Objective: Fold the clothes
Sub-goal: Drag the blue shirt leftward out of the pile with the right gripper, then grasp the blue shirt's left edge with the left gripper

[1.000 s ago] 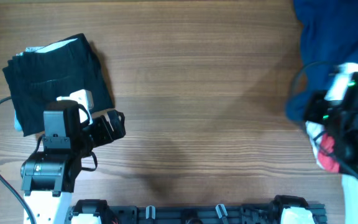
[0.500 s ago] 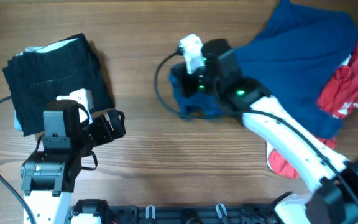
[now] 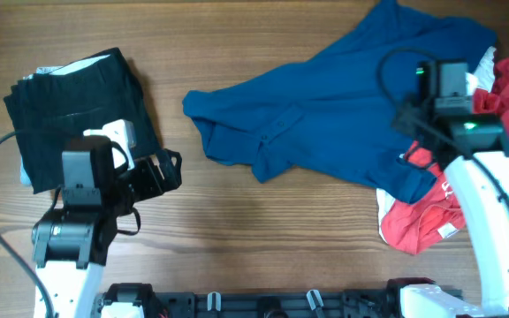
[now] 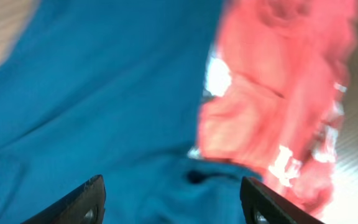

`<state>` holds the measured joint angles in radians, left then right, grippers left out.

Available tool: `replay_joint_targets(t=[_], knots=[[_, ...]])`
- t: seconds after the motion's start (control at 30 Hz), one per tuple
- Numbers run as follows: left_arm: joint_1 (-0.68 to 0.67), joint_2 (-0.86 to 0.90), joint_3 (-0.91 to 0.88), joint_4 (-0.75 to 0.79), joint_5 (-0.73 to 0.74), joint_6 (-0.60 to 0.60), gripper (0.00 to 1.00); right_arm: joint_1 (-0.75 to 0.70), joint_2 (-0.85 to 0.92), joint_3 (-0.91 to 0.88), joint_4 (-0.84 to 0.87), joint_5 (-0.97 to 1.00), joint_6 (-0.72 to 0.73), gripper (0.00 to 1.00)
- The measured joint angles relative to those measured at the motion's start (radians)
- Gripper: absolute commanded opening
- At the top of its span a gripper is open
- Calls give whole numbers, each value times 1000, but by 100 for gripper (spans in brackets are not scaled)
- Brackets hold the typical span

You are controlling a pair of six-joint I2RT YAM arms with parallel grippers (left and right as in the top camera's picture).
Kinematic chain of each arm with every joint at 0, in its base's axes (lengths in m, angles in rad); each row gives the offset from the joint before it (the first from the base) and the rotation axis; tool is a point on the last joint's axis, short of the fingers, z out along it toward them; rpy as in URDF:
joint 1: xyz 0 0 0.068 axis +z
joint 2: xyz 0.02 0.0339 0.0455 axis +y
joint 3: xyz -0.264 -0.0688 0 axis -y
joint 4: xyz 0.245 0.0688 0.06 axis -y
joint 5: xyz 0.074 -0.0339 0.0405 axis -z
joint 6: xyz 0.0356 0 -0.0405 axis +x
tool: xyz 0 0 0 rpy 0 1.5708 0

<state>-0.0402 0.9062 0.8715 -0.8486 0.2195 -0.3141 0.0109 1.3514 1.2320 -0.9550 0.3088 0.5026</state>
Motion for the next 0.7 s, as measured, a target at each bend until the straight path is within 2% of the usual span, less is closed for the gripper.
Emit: replay_joint_targets(t=[0.07,0.13,0.27,0.4,0.5,0.63,0.67,0.7], knots=[[0,51,0,3,37,-2,82,-121,13,-35,2,-40,-3,61],[-16,144,1,26,82,-5,75,-219,36,-89,6,-69,-3,52],[-169,320,1,159,127,-41,82,-307,53,-171,32,-107,-6,56],[-350,512,7,346,146,-159,82,-336,53,-214,61,-110,-17,56],[-461,665,6,499,147,-255,86,-336,53,-223,70,-111,-23,56],[-578,825,9,703,135,-314,85,-336,53,-226,69,-118,-55,56],[-583,833,9,703,127,-318,84,-336,53,-226,69,-118,-59,56],[-594,850,9,707,93,-332,73,-336,53,-227,69,-118,-64,56]])
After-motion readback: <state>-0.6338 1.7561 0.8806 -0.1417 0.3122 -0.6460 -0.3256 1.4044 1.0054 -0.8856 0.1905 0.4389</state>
